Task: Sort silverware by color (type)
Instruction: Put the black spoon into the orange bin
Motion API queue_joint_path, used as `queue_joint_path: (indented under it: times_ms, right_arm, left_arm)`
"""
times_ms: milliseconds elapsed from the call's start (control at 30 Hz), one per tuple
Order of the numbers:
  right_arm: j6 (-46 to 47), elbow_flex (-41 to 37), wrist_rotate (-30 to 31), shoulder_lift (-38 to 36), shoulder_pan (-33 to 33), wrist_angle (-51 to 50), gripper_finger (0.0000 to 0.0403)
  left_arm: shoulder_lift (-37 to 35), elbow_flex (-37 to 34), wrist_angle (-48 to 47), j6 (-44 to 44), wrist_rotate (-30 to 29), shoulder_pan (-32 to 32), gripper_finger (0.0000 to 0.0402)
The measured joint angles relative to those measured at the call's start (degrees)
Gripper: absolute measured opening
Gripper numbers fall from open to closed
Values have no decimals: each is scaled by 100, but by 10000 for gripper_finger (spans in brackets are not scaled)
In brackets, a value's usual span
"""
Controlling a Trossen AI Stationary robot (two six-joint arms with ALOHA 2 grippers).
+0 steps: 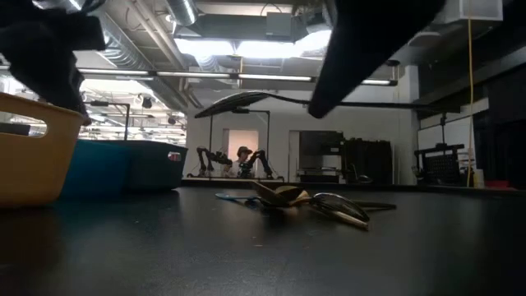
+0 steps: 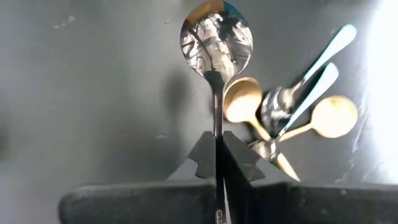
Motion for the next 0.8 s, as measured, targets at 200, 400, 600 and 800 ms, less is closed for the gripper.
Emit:
queue_joint_path:
  times_ms: [200, 400, 600, 800]
  right_arm:
    - [-859, 32, -1, -4, -240, 21, 2]
    - [-1889, 32, 316, -7, -401, 168, 2]
    - [-3551, 32, 620, -9, -388, 972, 2]
    - [-5340, 32, 929, -11, -383, 2066, 2]
  left_arm:
    - [-2, 461, 257, 1, -2, 0, 98]
    - [-2, 621, 1733, 4, 13, 0, 98]
    - [-2, 621, 2976, 4, 595, 0, 98]
    - [80, 625, 3536, -48, 1166, 0, 98]
